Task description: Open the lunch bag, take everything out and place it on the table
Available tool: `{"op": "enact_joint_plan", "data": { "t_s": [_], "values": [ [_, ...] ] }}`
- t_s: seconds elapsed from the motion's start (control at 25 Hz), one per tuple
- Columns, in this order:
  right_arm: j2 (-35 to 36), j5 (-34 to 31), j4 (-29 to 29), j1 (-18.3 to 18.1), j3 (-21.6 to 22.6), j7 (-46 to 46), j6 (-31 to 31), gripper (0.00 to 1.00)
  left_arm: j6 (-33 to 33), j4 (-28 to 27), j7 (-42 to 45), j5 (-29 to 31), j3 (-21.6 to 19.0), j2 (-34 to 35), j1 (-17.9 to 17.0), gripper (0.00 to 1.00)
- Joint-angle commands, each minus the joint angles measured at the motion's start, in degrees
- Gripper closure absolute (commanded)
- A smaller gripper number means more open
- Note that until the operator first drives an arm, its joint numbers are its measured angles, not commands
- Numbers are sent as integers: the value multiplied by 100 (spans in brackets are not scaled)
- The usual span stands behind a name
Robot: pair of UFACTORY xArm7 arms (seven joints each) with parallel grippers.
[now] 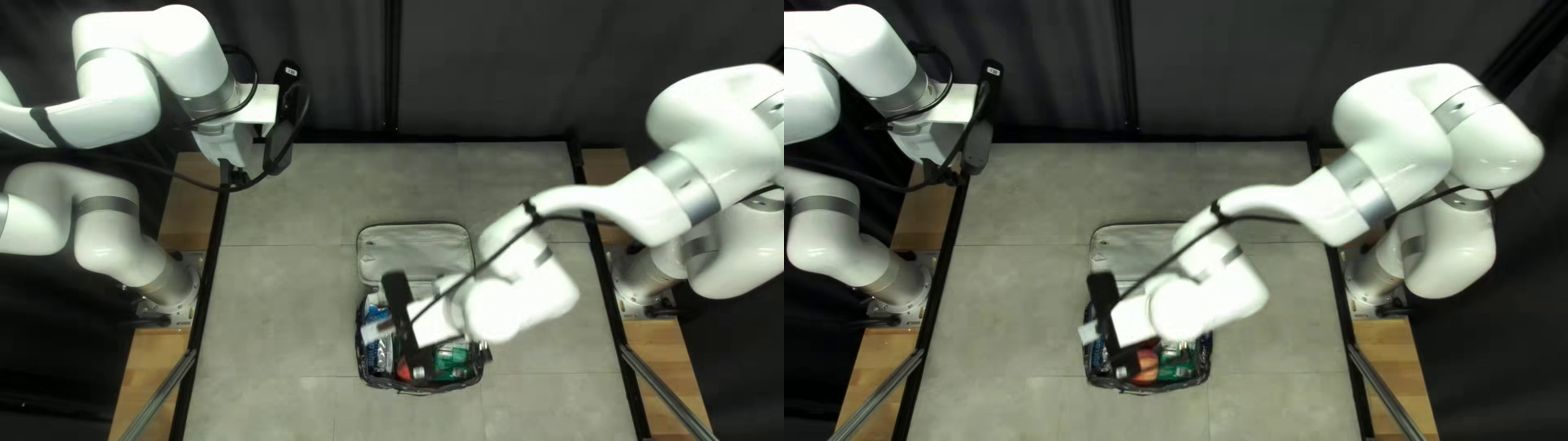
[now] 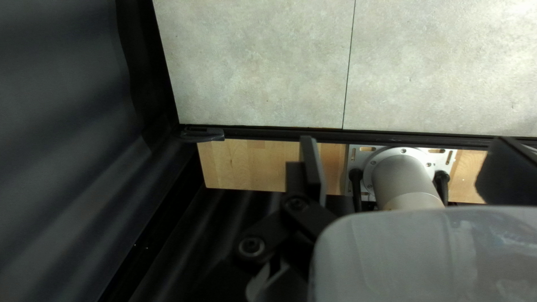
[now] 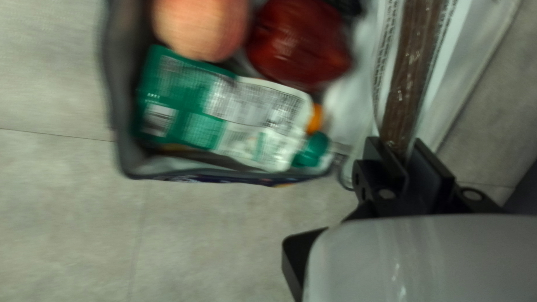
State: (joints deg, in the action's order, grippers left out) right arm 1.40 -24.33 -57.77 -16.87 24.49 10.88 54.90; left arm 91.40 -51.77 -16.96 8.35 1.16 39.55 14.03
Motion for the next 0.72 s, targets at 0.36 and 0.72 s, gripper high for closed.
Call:
{"op": "enact_joint_plan", "data": {
  "t_s": [0.36,0.72],
  "values": [
    [891,-307,-414,-1084,-999,-1130,-796,100,0,0,0,0,0,0,0,0],
    [891,-307,-414,-1084,-999,-1130,-796,100,0,0,0,0,0,0,0,0]
  ]
}}
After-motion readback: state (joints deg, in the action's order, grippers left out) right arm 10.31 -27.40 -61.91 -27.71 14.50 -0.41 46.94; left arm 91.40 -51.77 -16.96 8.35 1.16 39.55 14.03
